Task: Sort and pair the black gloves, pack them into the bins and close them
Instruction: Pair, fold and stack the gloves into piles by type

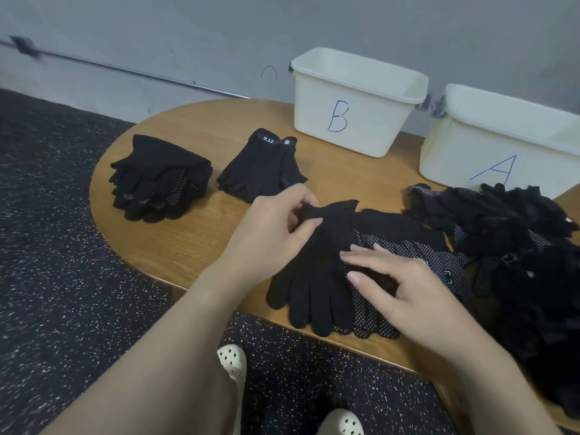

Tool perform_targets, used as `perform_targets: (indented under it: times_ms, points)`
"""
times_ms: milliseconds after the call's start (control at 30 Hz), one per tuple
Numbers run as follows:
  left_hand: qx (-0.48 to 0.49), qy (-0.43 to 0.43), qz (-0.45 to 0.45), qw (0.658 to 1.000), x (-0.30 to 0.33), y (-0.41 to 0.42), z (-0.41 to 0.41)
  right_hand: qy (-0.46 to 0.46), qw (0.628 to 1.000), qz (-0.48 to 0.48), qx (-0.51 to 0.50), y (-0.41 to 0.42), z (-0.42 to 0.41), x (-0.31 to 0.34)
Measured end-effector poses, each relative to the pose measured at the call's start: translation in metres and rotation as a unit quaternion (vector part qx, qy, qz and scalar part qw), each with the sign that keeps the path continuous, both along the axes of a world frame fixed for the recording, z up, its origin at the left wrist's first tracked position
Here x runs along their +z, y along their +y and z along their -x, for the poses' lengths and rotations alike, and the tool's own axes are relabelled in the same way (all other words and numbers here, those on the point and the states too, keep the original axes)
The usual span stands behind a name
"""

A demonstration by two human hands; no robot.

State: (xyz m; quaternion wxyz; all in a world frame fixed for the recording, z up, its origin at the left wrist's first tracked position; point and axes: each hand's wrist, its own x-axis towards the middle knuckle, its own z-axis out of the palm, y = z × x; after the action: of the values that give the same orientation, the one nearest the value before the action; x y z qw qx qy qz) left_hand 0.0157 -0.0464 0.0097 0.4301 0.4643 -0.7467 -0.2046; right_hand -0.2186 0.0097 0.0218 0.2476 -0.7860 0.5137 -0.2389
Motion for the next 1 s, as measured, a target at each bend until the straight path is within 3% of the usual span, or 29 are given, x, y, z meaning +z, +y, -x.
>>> perform_targets:
  times_ms: [100,267,500,700,1000]
  points:
    - [-0.072,-0.017,-0.049,0.996,0.003,0.023,-0.007,0.051,0.998,-0.007,0.018,-0.006,0.000,0.000]
    - [-0.072,-0.078,-0.090,0.990,-0.004,0.054,-0.014,0.014,1.000,0.006,-0.007,-0.011,-0.004,0.012]
    - [-0.053,-0.157,-0.012,0.986,-0.005,0.074,-0.015,-0.055,0.987,0.111,-0.104,-0.009,-0.014,0.013]
    - [-0.070,-0.213,0.041,0.974,-0.013,0.080,-0.016,-0.076,0.977,0.175,-0.100,-0.005,-0.028,0.006]
    - [-0.002,-0.177,0.021,0.984,-0.022,0.077,-0.001,0.118,0.987,0.111,0.013,0.004,-0.039,-0.024]
